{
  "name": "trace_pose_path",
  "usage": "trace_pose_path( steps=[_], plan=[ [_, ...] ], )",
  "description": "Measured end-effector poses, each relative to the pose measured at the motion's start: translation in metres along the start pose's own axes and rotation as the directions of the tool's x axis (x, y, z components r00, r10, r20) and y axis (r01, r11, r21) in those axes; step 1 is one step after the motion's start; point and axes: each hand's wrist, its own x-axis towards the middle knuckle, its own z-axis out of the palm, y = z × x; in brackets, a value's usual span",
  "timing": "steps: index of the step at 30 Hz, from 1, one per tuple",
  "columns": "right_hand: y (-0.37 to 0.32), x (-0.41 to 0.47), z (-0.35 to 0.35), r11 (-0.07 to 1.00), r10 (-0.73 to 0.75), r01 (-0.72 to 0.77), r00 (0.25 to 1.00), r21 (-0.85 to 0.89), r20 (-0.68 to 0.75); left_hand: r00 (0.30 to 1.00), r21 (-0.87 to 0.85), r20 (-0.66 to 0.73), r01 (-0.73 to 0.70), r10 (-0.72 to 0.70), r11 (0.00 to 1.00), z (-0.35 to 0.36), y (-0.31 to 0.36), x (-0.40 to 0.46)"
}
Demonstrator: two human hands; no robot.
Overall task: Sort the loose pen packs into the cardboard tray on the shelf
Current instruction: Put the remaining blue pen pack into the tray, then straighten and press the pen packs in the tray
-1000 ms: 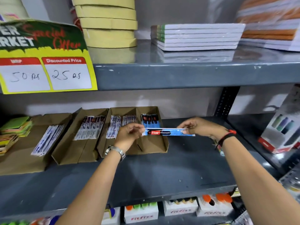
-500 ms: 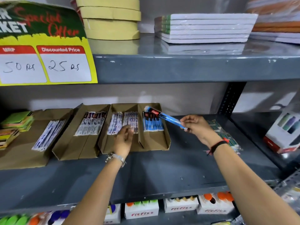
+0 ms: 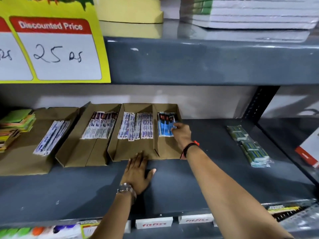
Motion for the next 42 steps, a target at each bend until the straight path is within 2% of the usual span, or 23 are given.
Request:
trace_pose_path(
  steps=[5,10,12,13,15,16,18,20,22,24,26,30,36,42],
  plan=[
    [-0.003,0.015,0.005,0.997,0.073,-0.072,0.993,-0.017,0.089,1.000,0.004,-0.013,-0.007,0.007,1.000,0.000,-0.001,0.002],
    [-0.004,0.019,-0.001,0.999,0.035,-0.032,0.985,-0.024,0.166,1.000,-0.012,-0.012,-0.023,0.023,1.000,-0.006,0.002,0.000],
    [-0.005,0.021,-0.009,1.000,-0.025,0.027,0.984,-0.014,0.179,0.991,-0.210,-0.134,-0.014,-0.014,0.978,-0.011,0.004,-0.001],
    [-0.007,0.021,-0.015,0.995,-0.079,0.087,0.985,-0.042,0.154,0.972,-0.352,-0.214,0.016,-0.097,0.936,-0.016,0.006,-0.001],
    [-0.008,0.023,-0.028,0.953,-0.228,0.239,0.970,-0.187,0.078,0.916,-0.580,-0.303,0.041,-0.263,0.813,-0.029,0.011,0.006],
    [-0.007,0.024,-0.034,0.915,-0.291,0.302,0.953,-0.268,0.078,0.903,-0.606,-0.327,0.025,-0.278,0.795,-0.037,0.015,0.015],
    [-0.003,0.029,-0.042,0.830,-0.322,0.372,0.928,-0.415,0.186,0.921,-0.534,-0.343,-0.029,-0.185,0.845,-0.052,0.022,0.041],
    [0.002,0.032,-0.042,0.725,-0.254,0.413,0.904,-0.552,0.344,0.951,-0.330,-0.308,-0.076,-0.031,0.941,-0.063,0.030,0.074],
    [0.004,0.036,-0.039,0.641,-0.193,0.442,0.884,-0.628,0.425,0.979,-0.063,-0.184,-0.098,0.085,0.993,-0.065,0.036,0.105],
    [0.002,0.039,-0.033,0.591,-0.181,0.474,0.866,-0.653,0.465,0.996,0.102,-0.002,-0.084,0.085,0.991,-0.059,0.043,0.127],
    [0.002,0.042,-0.029,0.572,-0.185,0.496,0.853,-0.653,0.487,0.997,0.154,0.060,-0.062,0.053,0.986,-0.049,0.049,0.143],
    [0.005,0.045,-0.026,0.584,-0.234,0.509,0.851,-0.633,0.470,0.995,0.237,0.096,-0.050,0.028,0.970,-0.034,0.058,0.158],
    [0.012,0.047,-0.022,0.527,-0.265,0.520,0.852,-0.672,0.452,0.990,0.308,0.138,-0.050,0.007,0.950,-0.029,0.060,0.165],
    [0.012,0.048,-0.015,0.498,-0.304,0.499,0.867,-0.710,0.395,0.999,0.309,0.054,-0.013,-0.004,0.951,-0.030,0.061,0.166]
  ],
)
